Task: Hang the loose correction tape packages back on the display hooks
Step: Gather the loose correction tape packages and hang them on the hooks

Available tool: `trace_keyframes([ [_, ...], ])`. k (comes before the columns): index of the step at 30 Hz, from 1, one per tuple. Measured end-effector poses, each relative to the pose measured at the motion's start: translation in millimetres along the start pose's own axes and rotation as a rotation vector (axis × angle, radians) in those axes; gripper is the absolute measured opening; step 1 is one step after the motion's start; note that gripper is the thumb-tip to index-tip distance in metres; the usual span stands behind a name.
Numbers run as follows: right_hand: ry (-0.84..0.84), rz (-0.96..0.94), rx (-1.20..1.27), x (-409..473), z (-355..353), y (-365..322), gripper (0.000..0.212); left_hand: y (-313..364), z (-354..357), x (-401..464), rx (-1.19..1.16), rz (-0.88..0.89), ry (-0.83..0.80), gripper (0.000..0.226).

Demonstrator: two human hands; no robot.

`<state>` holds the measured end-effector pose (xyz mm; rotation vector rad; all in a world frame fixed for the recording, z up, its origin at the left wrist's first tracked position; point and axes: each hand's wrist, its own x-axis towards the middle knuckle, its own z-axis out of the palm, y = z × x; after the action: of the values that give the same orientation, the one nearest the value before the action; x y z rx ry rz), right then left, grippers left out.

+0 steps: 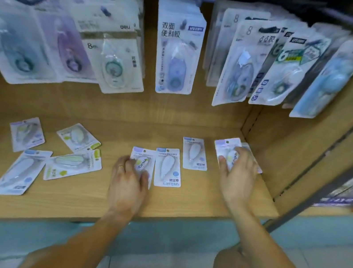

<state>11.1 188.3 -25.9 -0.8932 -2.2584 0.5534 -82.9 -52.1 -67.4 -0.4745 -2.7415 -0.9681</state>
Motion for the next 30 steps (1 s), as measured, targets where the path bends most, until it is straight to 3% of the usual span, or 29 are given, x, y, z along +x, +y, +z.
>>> trace_keyframes([
  [2,-0.017,0.078,-0.131,36,1,7,0.044,-1,1,0,-0.043,0.000,0.043,0.035],
  [5,-0.179,0.229,-0.263,62,8,16,0.056,-1,-3,-1,-0.162,-0.043,0.052,0.039],
  [9,-0.302,0.298,-0.379,65,24,26,0.068,-1,-8,0,-0.303,-0.130,0.048,0.041],
  [15,-0.283,0.412,-0.356,69,19,23,0.074,2,-21,0,-0.476,-0.257,0.103,0.046],
  [19,-0.363,0.541,-0.320,75,13,23,0.087,2,-31,1,-0.628,-0.321,0.039,0.074],
  [21,-0.436,0.602,-0.289,100,45,75,0.089,-1,-34,4,-0.695,-0.380,-0.022,0.087],
  [23,-0.455,0.552,-0.275,120,70,117,0.110,-7,-36,10,-0.736,-0.422,-0.046,0.076],
  [26,-0.423,0.510,-0.269,89,19,52,0.118,-16,-40,17,-0.836,-0.495,-0.064,0.056],
  [28,-0.374,0.532,-0.163,60,-16,-11,0.102,-20,-42,19,-0.945,-0.528,-0.081,0.056],
  [30,-0.252,0.560,-0.011,50,-26,-30,0.092,-24,-43,20,-1.018,-0.544,-0.102,0.059],
])
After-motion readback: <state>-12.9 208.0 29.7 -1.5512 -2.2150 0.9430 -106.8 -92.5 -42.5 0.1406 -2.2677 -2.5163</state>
